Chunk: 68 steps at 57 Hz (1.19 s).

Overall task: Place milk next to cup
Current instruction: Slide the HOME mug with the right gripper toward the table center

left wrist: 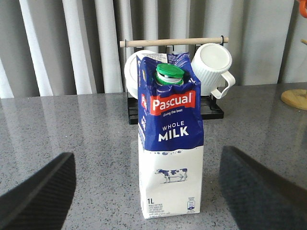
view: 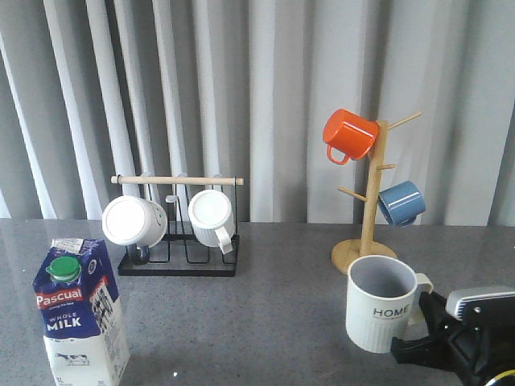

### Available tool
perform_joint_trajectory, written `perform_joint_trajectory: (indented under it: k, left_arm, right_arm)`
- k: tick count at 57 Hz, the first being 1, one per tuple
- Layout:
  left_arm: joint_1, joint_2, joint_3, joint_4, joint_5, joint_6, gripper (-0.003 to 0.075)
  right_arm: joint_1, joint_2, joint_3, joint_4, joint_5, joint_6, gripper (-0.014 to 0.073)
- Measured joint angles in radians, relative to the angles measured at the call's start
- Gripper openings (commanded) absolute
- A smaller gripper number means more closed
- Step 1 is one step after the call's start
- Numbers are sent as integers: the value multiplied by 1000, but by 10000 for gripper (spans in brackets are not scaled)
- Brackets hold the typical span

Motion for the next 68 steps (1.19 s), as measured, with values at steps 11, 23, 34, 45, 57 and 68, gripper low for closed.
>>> perform_joint_trajectory:
  k: [11, 23, 34, 45, 57, 68]
  left_arm:
    - [0, 0, 0, 0, 0, 0, 590]
    - [0, 0, 0, 0, 0, 0, 590]
    - [0, 0, 0, 0, 0, 0, 590]
    - [0, 0, 0, 0, 0, 0, 590]
    - [0, 0, 0, 0, 0, 0, 590]
    - [0, 0, 0, 0, 0, 0, 590]
  right_arm:
    - [176, 31, -12, 268, -23, -127, -4]
    - [289, 99, -42, 372, -35, -192, -4]
    - [297, 171, -46, 420, -56, -230, -4]
    - [297, 205, -49, 429, -55, -234, -4]
    - [297, 205, -49, 444, -49, -234, 8]
    - [320, 205, -49, 512, -42, -233, 38]
